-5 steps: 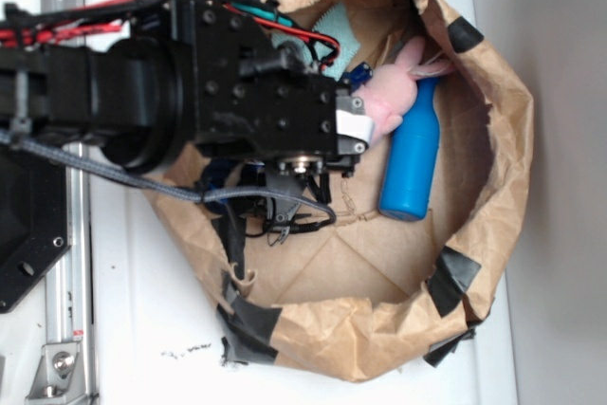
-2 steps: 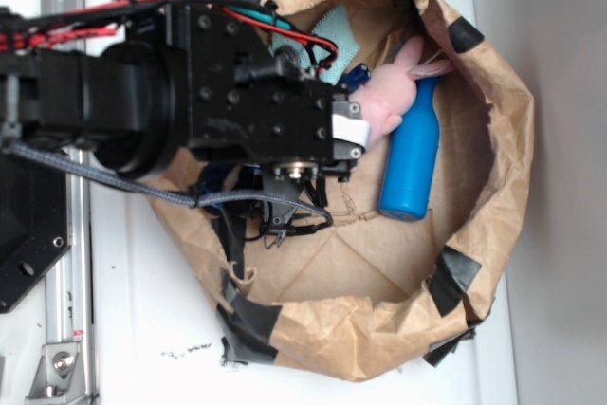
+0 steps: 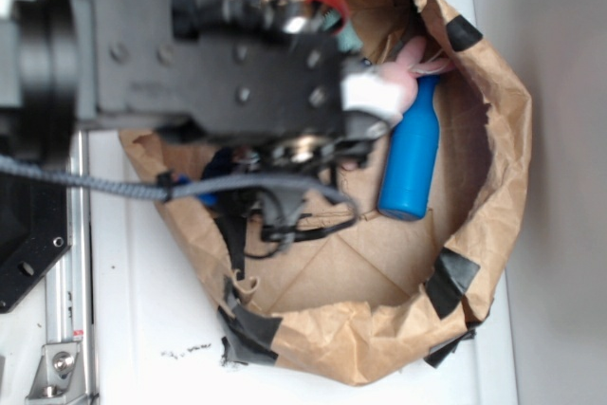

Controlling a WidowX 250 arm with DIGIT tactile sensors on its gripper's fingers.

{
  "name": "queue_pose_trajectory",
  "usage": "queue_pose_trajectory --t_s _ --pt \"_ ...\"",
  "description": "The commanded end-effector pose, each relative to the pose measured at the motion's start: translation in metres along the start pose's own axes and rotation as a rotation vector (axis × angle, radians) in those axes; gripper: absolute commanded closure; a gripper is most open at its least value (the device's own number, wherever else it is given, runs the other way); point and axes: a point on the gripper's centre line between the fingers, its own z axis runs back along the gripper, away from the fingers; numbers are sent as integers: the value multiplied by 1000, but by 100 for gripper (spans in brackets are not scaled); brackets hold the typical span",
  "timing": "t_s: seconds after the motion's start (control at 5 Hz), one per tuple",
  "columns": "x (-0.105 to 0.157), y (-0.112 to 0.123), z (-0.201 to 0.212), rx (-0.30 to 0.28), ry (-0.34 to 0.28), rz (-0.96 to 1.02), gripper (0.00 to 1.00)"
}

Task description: Grab the wood chip.

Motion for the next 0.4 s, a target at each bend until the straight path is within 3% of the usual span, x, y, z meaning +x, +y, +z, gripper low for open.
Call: queue_pose_trajectory --t_s 0.0,0.2 --pt "16 -16 51 -7 -82 -17 100" --pt "18 -18 48 8 -77 -16 100"
